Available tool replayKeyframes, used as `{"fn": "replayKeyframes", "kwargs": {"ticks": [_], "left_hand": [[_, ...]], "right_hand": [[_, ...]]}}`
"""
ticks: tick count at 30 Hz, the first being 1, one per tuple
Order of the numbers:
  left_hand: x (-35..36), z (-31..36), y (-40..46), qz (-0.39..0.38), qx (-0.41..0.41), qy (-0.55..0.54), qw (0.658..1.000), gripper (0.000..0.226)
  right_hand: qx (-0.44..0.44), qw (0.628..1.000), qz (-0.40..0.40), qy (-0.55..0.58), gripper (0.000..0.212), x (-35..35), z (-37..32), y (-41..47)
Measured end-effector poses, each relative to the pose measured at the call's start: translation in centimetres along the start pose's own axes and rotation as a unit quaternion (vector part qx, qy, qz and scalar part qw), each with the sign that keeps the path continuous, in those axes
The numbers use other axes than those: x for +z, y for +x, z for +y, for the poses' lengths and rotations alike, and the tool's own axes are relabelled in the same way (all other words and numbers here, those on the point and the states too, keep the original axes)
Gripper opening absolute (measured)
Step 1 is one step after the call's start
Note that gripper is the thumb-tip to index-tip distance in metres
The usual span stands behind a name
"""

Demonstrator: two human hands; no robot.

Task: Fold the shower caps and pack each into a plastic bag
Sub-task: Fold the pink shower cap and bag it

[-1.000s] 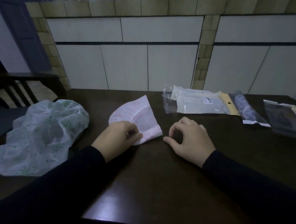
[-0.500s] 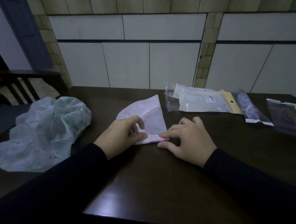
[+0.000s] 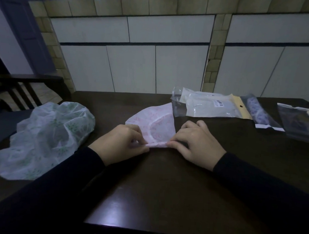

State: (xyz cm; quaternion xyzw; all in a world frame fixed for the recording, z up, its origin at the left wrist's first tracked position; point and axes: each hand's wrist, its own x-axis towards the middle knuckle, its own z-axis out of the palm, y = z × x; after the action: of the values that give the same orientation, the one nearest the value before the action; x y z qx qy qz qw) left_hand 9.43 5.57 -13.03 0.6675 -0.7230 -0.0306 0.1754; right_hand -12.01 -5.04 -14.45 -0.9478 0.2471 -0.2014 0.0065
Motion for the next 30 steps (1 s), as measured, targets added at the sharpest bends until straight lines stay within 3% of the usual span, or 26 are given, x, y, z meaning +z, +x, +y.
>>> {"fn": "replayKeyframes", "kwargs": {"ticks": [12, 20, 30], "left_hand": [[-0.8, 0.9, 1.1, -0.051, -0.083, 0.002, 0.995, 0.015], [-0.8, 0.4, 1.1, -0.055, -0.116, -0.055, 0.990, 0.015], [0.1, 1.1, 0.8, 0.016, -0.085, -0.046, 0.995, 0.007]], "right_hand": [[0.111, 0.993, -0.023, 0.032, 0.032, 0.6, -0.4, 0.3], [0.108, 0.993, -0.031, 0.047, 0.042, 0.4, -0.7, -0.4], [0.120, 0.992, 0.027, 0.038, 0.028, 0.5, -1.1, -0.4]]}}
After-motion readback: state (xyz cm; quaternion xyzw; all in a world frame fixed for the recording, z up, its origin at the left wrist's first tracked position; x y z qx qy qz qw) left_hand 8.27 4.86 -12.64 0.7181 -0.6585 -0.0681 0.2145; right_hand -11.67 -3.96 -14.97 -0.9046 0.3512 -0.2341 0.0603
